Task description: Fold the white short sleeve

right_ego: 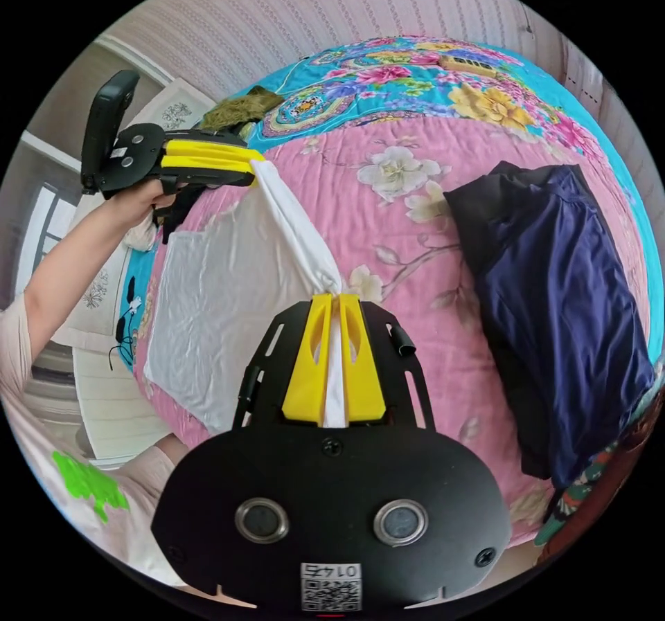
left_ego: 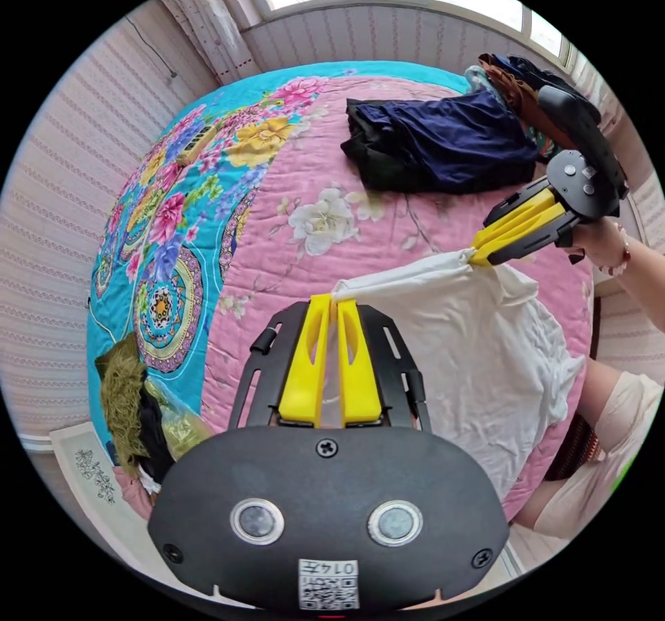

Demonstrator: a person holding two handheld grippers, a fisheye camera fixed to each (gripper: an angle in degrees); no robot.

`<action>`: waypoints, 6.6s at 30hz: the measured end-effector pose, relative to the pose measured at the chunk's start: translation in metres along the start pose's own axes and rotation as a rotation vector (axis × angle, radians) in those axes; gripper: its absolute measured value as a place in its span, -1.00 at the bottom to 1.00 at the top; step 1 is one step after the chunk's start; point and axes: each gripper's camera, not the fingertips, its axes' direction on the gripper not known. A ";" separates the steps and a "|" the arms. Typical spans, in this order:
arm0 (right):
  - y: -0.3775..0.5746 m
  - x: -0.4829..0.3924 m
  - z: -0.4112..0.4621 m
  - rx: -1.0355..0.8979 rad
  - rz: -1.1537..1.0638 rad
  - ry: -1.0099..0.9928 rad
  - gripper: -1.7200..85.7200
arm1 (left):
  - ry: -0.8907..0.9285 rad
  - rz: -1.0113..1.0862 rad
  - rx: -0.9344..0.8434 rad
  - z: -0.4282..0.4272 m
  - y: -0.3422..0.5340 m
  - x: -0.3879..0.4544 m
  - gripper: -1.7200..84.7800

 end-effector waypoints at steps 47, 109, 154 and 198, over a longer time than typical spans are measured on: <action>-0.018 -0.046 0.021 -0.135 -0.276 -0.138 -0.86 | 0.533 -0.255 0.003 0.030 0.093 -0.104 -0.97; 0.074 -0.004 -0.132 0.194 -0.372 -0.238 -0.81 | 0.176 0.142 0.159 -0.001 0.022 -0.020 -0.98; 0.189 0.191 -0.108 0.031 0.284 -0.317 -0.74 | 0.017 -0.352 -0.196 0.146 -0.070 -0.083 -0.85; 0.320 0.266 -0.025 -0.002 0.415 -0.292 -0.78 | 0.347 0.118 -0.080 0.113 -0.051 0.058 -0.81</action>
